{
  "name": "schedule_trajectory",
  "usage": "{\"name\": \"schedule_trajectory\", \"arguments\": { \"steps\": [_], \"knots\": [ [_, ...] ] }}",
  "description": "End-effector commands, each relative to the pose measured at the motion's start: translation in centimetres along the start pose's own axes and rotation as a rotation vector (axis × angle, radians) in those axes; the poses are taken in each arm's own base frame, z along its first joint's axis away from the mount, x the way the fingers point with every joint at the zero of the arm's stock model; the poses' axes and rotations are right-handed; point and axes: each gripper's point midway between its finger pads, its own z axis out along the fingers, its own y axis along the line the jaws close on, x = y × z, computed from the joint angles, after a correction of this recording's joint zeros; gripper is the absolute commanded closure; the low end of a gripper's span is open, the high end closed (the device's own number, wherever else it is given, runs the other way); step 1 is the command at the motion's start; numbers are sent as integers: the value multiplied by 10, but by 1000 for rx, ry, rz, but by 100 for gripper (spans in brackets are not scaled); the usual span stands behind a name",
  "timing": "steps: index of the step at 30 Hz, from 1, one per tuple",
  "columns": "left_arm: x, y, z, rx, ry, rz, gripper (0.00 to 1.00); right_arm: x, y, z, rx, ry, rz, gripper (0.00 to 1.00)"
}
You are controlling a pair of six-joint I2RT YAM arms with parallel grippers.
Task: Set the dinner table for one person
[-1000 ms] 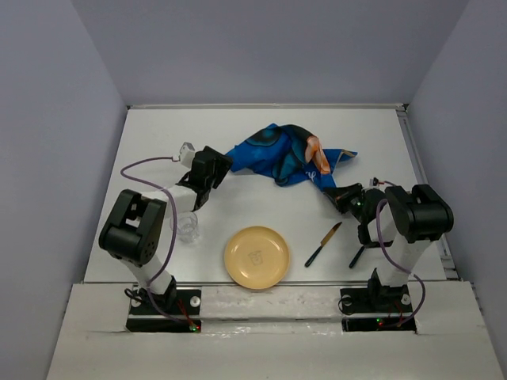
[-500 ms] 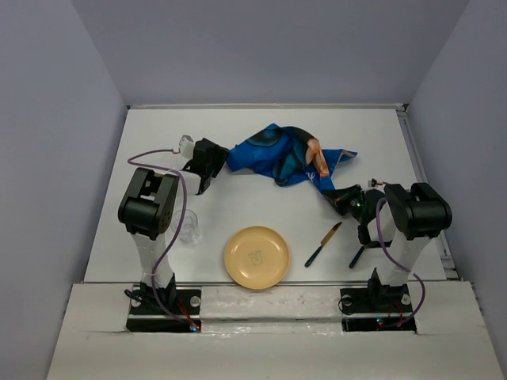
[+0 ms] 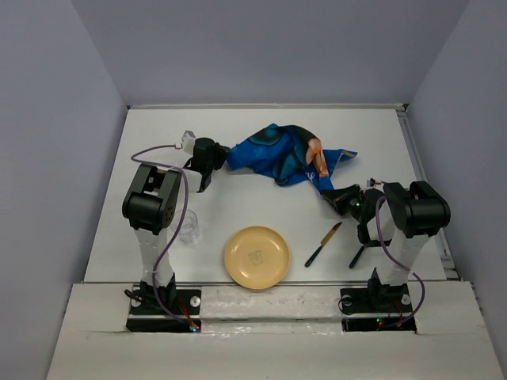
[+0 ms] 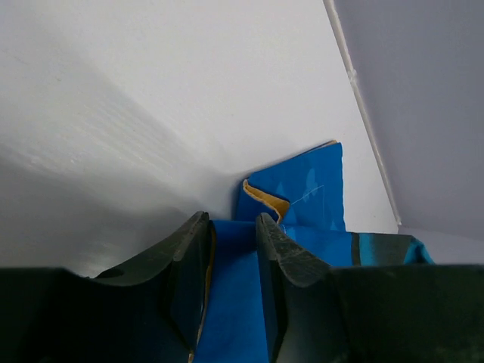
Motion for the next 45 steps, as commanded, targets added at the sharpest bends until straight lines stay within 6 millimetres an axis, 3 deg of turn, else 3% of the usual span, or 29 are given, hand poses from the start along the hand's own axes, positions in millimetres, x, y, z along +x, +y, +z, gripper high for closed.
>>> {"name": "schedule_trajectory", "arguments": {
  "steps": [1,7,14,18,19,21,22,23,24,25,26,27,28,29,31,32,36,38,40,43,45],
  "knots": [
    [-15,-32,2,103,-39,-16,67,-22,73,-6,-311,-98,-160,100],
    [-26,-36,-9,126,-63,-14,100,-24,81,-7,-331,-100,-159,100],
    [-46,-53,-28,174,-118,37,100,-24,94,-13,-358,-98,-165,100],
    [-67,-83,-55,249,-168,79,100,-23,117,-13,-384,-57,-188,100],
    [-81,-104,-73,300,-200,88,100,-25,125,-12,-387,-49,-202,100],
    [-98,-128,-93,345,-248,112,100,-28,144,-13,-342,-18,-229,100],
    [-107,-139,-105,364,-279,150,100,-40,170,-10,-361,-45,-332,100],
    [-124,-163,-129,403,-327,161,100,-41,157,-7,-235,-10,-322,100],
    [-133,-174,-142,420,-359,196,100,-63,212,-20,-297,-111,-481,100],
    [-145,-189,-166,452,-396,203,100,-71,226,-27,-278,-142,-528,100],
    [-156,-203,-182,474,-434,208,100,-75,226,-32,-205,-145,-540,100],
    [-169,-218,-206,506,-477,221,100,-94,273,-54,-245,-256,-646,100],
    [-170,-218,-206,505,-479,221,100,-95,266,-58,-202,-260,-662,100],
    [-181,-233,-231,547,-515,225,100,-102,292,-70,-205,-290,-691,100],
    [-192,-247,-255,584,-548,231,100,-112,323,-91,-221,-362,-750,100],
    [-201,-258,-276,614,-575,237,100,-116,349,-106,-245,-394,-772,100],
    [-222,-276,-336,689,-658,237,100,-121,404,-147,-305,-483,-842,100],
    [-232,-279,-371,718,-716,232,100,-119,415,-162,-309,-497,-859,100],
    [-238,-278,-394,722,-758,244,100,-120,426,-175,-318,-530,-878,100],
    [-245,-270,-396,676,-797,261,100,-121,425,-172,-306,-523,-879,100],
    [-245,-258,-379,636,-779,272,100,-125,414,-158,-275,-503,-872,100]
  ]
}}
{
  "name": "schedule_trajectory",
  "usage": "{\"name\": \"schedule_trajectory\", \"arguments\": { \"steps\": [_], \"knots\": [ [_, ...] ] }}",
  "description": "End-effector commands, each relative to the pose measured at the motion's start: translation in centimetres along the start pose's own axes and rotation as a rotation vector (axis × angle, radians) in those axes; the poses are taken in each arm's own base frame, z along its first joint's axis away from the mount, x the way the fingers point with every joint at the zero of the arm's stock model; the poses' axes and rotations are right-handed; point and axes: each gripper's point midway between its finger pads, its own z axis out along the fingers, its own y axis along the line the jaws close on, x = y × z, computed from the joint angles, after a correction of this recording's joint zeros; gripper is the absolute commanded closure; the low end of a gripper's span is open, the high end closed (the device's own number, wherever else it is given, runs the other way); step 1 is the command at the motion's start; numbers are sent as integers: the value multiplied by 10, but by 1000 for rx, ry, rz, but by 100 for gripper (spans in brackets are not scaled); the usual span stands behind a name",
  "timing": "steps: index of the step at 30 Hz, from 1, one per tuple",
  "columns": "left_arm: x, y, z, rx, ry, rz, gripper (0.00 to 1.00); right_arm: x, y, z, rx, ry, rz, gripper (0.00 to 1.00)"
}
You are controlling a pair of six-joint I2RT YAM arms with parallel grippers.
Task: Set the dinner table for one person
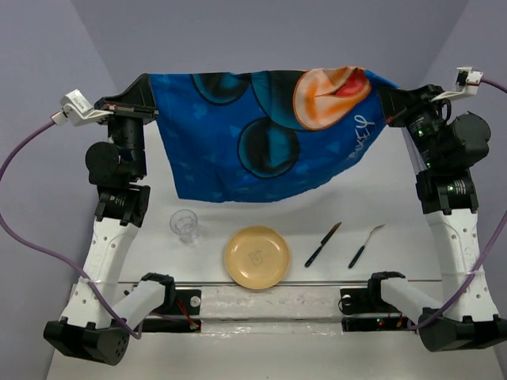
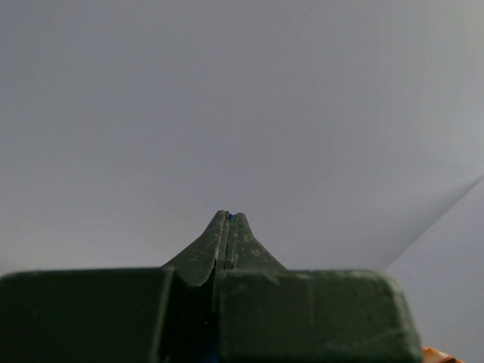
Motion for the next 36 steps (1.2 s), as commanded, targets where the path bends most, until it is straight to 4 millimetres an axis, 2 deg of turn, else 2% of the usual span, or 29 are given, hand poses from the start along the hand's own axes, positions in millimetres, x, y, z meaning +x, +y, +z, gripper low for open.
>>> {"name": "schedule_trajectory", "arguments": {
  "steps": [1,3,4,5,6,7,9,10,11,13,14,15,16,17,18,19,20,22,26,27,28,29,30,31,32,33,34,35,36],
  "knots": [
    [-11,24,7,-64,-44,65,100,17,-25,10,81,59,-31,100],
    [14,60,13,-116,17,76,100,34,-41,21,101,105,-24,100],
    [14,60,13,-116,17,76,100,44,-47,27,103,131,-16,100],
    [27,82,19,-146,49,77,100,46,-50,33,99,144,-11,100],
    [33,92,22,-160,66,76,100,62,-60,44,89,192,6,100],
    [38,102,26,-173,77,73,100,57,-53,45,62,183,6,100],
    [54,119,40,-187,115,70,100,65,-65,67,56,211,30,100],
    [71,133,48,-208,152,68,100,80,-77,80,47,255,65,100],
    [63,135,59,-200,143,65,100,70,-70,91,13,237,68,100],
    [68,134,71,-185,158,45,100,66,-73,104,-16,251,111,100],
    [72,126,83,-149,177,33,100,72,-79,119,-33,257,124,100],
    [71,121,89,-133,176,27,100,66,-80,125,-43,250,132,100],
    [69,117,95,-120,173,14,100,45,-63,131,-92,220,129,100],
    [69,115,101,-112,174,12,100,36,-63,135,-101,205,125,100],
    [58,100,108,-80,153,16,100,24,-54,141,-131,188,121,100],
    [54,95,110,-71,152,18,100,16,-55,142,-135,176,117,100],
    [46,84,113,-46,138,21,100,12,-51,142,-146,169,114,100],
    [40,80,111,-41,129,25,100,8,-46,139,-156,166,105,100],
    [47,96,97,-70,149,27,100,39,-61,121,-118,210,116,100],
    [58,112,84,-98,173,23,100,71,-80,113,-83,258,146,100],
    [65,120,76,-114,181,20,100,86,-85,106,-79,280,164,100],
    [80,140,56,-155,202,5,100,91,-83,98,-99,273,159,100],
    [90,153,43,-181,217,-4,100,132,-102,82,-58,344,202,100],
    [89,154,33,-176,203,-17,100,143,-106,73,-51,356,206,100],
    [98,166,20,-198,213,-29,100,159,-114,65,-28,374,217,100],
    [122,200,-9,-282,255,-50,100,193,-132,48,16,419,245,100],
    [128,212,-22,-311,259,-54,100,207,-141,39,46,434,249,100],
    [140,233,-46,-362,274,-53,100,221,-149,32,69,449,256,100],
    [146,243,-57,-389,282,-50,100,250,-164,14,119,495,278,100]
  ]
}}
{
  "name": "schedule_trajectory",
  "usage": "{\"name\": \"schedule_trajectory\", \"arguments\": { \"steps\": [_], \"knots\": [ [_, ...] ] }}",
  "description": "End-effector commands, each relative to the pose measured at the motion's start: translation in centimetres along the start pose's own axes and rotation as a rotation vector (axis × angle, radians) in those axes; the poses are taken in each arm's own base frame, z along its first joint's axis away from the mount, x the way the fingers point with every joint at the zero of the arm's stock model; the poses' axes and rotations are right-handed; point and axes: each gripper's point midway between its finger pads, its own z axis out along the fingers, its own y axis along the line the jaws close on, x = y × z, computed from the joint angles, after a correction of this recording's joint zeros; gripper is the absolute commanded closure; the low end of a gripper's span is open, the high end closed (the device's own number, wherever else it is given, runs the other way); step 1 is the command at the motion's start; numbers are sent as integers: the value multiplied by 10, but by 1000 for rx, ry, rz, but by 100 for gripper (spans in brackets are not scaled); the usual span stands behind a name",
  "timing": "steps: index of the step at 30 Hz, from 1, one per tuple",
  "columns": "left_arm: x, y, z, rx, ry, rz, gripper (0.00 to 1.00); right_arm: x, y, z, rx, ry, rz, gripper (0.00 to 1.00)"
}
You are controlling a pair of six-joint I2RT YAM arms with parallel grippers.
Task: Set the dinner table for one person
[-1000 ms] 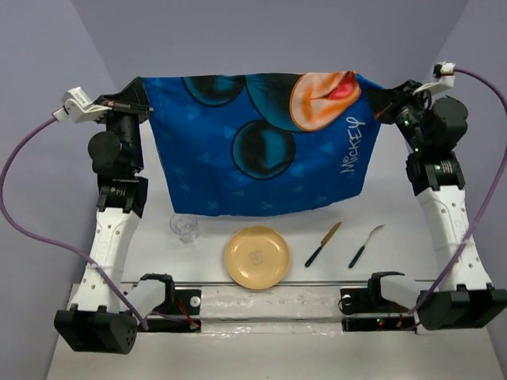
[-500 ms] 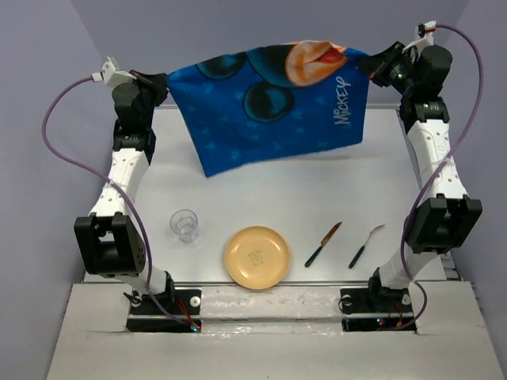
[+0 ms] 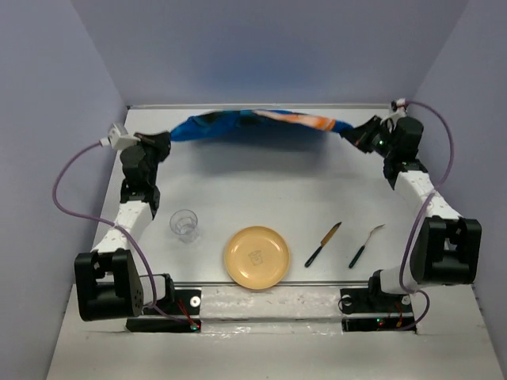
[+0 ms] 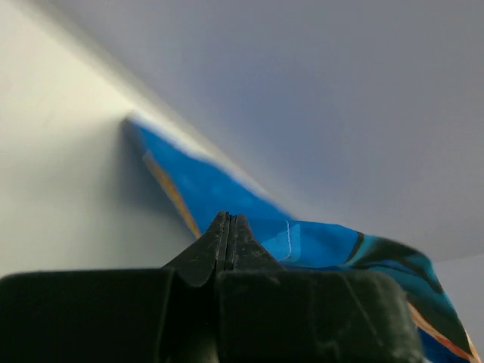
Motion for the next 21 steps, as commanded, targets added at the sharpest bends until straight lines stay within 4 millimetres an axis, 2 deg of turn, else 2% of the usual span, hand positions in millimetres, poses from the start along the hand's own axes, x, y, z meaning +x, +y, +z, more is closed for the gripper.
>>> {"name": "schedule_trajectory", "arguments": {
  "steps": [1,2,3,4,5,7,8,11,12,14,15,16,18,19,20,21],
  "knots": [
    [37,64,-27,-111,17,-44,100,67,-59,-5,86,65,44,100],
    [46,74,-31,-130,32,-47,100,79,-69,-6,107,82,60,100],
    [56,95,-38,-189,31,-48,100,91,-81,-5,127,96,72,100],
    [62,102,-40,-202,42,-60,100,109,-93,-8,152,124,100,100],
    [74,113,-44,-217,67,-64,98,115,-98,-8,155,132,104,100],
    [81,122,-45,-235,87,-62,92,131,-115,-10,192,161,129,100],
    [87,127,-48,-249,99,-65,86,140,-119,-14,202,178,137,100],
    [86,126,-52,-244,94,-73,81,151,-125,-22,229,190,147,100],
    [86,128,-56,-248,91,-74,79,161,-129,-28,249,202,157,100],
    [82,125,-61,-240,77,-77,74,166,-135,-36,288,195,156,99],
    [82,129,-65,-249,73,-85,71,176,-142,-43,325,210,166,97],
    [81,129,-67,-247,69,-88,64,180,-144,-47,339,214,170,96],
    [80,130,-74,-248,64,-99,60,190,-148,-56,368,221,182,93],
    [80,129,-77,-247,63,-106,55,193,-150,-59,380,223,190,92],
    [78,129,-80,-242,57,-107,38,193,-150,-62,391,216,190,90],
    [78,128,-82,-242,54,-107,31,195,-150,-65,399,219,194,87]
  ]
}}
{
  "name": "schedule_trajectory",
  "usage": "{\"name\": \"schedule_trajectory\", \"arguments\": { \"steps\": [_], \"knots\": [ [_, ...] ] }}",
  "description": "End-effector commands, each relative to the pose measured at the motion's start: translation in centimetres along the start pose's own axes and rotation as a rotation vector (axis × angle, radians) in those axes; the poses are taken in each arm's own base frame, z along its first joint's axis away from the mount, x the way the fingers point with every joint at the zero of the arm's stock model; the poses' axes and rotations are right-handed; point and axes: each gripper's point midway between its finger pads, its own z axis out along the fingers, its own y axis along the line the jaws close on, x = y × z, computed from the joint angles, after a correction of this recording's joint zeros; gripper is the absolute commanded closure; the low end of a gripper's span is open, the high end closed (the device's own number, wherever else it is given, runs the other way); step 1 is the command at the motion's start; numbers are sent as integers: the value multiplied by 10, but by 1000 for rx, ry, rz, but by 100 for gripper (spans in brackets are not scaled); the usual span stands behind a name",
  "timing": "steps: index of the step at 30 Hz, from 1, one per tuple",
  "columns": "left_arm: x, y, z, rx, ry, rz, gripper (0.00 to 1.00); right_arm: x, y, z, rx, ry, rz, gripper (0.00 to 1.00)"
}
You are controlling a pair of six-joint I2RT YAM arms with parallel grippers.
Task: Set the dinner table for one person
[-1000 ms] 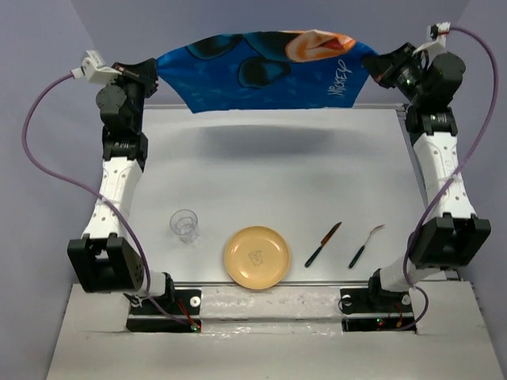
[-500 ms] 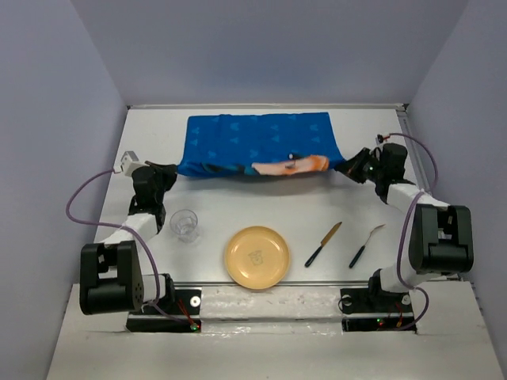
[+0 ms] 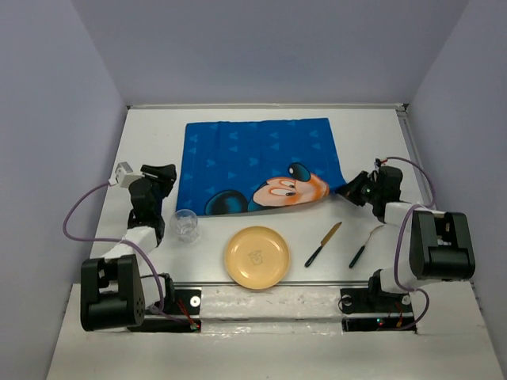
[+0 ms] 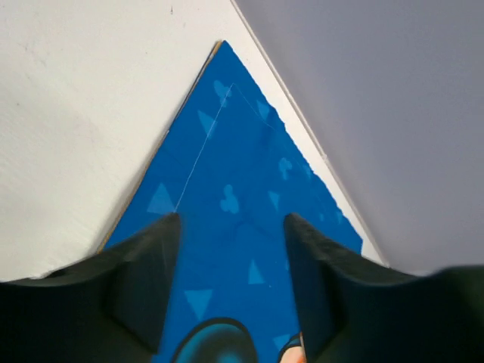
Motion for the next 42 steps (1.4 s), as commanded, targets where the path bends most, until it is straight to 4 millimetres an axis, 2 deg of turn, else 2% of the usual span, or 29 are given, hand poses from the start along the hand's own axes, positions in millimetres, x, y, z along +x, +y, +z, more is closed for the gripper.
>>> {"name": "schedule_trajectory", "arguments": {
  "steps": [1,2,3,4,5,6,8,11,14,17,19,20,22,23,24,26,27,28,29,31,33,35,36,37,38,39,40,41,42],
  "knots": [
    [-20,-13,-12,62,-81,-27,28,-8,-7,-11,41,-75,-20,85],
    [-24,-16,-15,68,-91,-26,26,-1,-8,-14,41,-65,-14,82],
    [-29,-21,-16,78,-101,-28,26,-2,-2,-20,25,-75,-21,68],
    [-33,-26,-17,88,-108,-27,26,0,-1,-23,22,-74,-21,64],
    [-39,-33,-21,100,-120,-28,27,1,0,-27,27,-78,-29,54],
    [-42,-47,-23,143,-107,-24,26,1,2,-34,34,-79,-38,40],
    [-54,-68,-29,176,-118,3,26,5,1,-42,54,-69,-58,39],
    [-64,-87,-39,213,-122,40,26,1,8,-59,64,-100,-95,38],
    [-76,-113,-53,278,-133,89,27,-11,18,-73,68,-152,-144,41],
    [-79,-123,-61,299,-131,126,28,-12,27,-71,54,-145,-185,44],
    [-74,-128,-65,325,-97,151,29,-2,21,-63,86,-77,-171,58],
    [-71,-128,-67,327,-82,171,29,-3,31,-62,74,-68,-193,69],
    [-68,-132,-71,343,-61,212,30,-10,44,-63,81,-105,-231,73],
    [-67,-132,-73,344,-51,221,30,-6,55,-61,64,-99,-258,75],
    [-66,-140,-76,372,-30,234,31,-1,55,-55,68,-74,-261,76],
    [-62,-147,-78,400,1,263,32,12,59,-40,58,-2,-265,78],
    [-59,-151,-80,416,30,298,32,22,71,-30,38,31,-295,82],
    [-55,-147,-80,398,56,311,32,32,58,-14,89,71,-295,83],
    [-55,-150,-84,408,56,342,32,33,59,-6,89,72,-298,83],
    [-51,-153,-91,425,62,363,33,46,47,12,100,131,-263,86],
    [-40,-154,-102,456,94,384,33,53,47,18,89,148,-261,95],
    [-28,-150,-109,459,144,423,33,72,69,12,1,188,-319,95],
    [-20,-150,-112,473,160,474,32,84,73,7,-26,210,-339,93],
    [-17,-146,-114,466,165,497,31,104,89,0,-94,261,-373,91],
    [-8,-144,-120,466,187,521,31,115,98,-9,-142,290,-384,80],
    [0,-145,-125,488,200,569,30,133,96,-15,-163,342,-383,73],
    [1,-146,-132,496,194,590,29,155,105,-24,-217,417,-384,66],
    [0,-144,-134,482,171,605,27,167,104,-29,-227,452,-384,58],
    [-1,-146,-139,492,157,617,24,178,103,-33,-231,479,-386,54]
  ]
}}
